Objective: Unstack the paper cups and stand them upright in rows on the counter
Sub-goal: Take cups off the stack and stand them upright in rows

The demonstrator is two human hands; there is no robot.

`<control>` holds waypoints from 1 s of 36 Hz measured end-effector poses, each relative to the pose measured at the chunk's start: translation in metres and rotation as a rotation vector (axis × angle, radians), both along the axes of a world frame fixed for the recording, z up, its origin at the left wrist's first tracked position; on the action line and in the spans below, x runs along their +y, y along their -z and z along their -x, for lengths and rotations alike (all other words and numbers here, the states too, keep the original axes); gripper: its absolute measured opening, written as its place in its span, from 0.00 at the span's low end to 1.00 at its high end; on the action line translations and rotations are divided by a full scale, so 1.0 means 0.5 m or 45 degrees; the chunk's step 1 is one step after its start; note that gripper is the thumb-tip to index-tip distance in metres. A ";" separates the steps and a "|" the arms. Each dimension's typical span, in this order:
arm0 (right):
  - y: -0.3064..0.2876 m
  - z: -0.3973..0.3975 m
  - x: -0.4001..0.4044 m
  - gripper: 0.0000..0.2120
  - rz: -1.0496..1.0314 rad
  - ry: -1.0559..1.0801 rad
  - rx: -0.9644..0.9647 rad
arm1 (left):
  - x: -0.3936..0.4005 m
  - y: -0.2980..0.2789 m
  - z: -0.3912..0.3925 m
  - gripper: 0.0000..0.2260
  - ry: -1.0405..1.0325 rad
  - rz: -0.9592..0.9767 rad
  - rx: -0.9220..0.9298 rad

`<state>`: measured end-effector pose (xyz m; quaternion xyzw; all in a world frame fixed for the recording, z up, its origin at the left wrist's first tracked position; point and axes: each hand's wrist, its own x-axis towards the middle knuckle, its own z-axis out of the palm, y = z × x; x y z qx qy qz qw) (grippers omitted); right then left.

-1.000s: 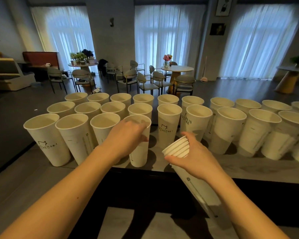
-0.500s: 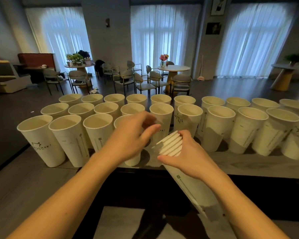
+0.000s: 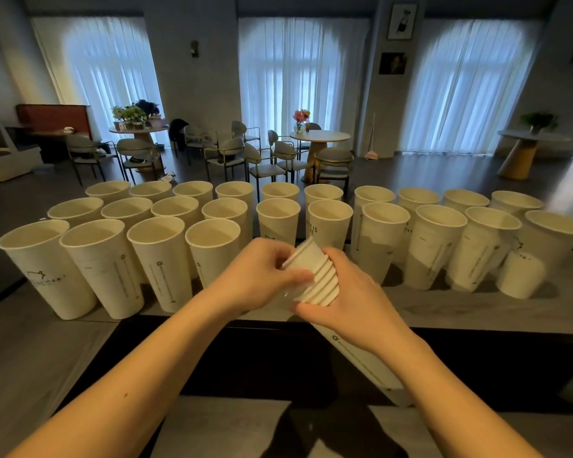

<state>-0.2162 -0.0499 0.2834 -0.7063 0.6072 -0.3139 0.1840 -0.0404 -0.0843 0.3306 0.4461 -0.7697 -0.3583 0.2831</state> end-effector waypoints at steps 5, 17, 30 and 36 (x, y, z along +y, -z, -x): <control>0.007 0.051 0.003 0.45 -0.063 0.128 0.155 | -0.012 -0.040 0.000 0.07 -0.283 0.291 0.116; 0.008 0.095 -0.004 0.51 -0.255 0.232 0.210 | -0.068 0.035 0.030 0.14 -0.257 0.791 -0.898; 0.003 0.112 -0.006 0.51 -0.164 0.170 0.135 | -0.063 0.007 0.045 0.28 -0.410 0.877 -0.578; 0.006 0.113 -0.016 0.53 -0.122 0.143 0.080 | 0.022 -0.010 0.123 0.16 -0.067 0.314 -0.164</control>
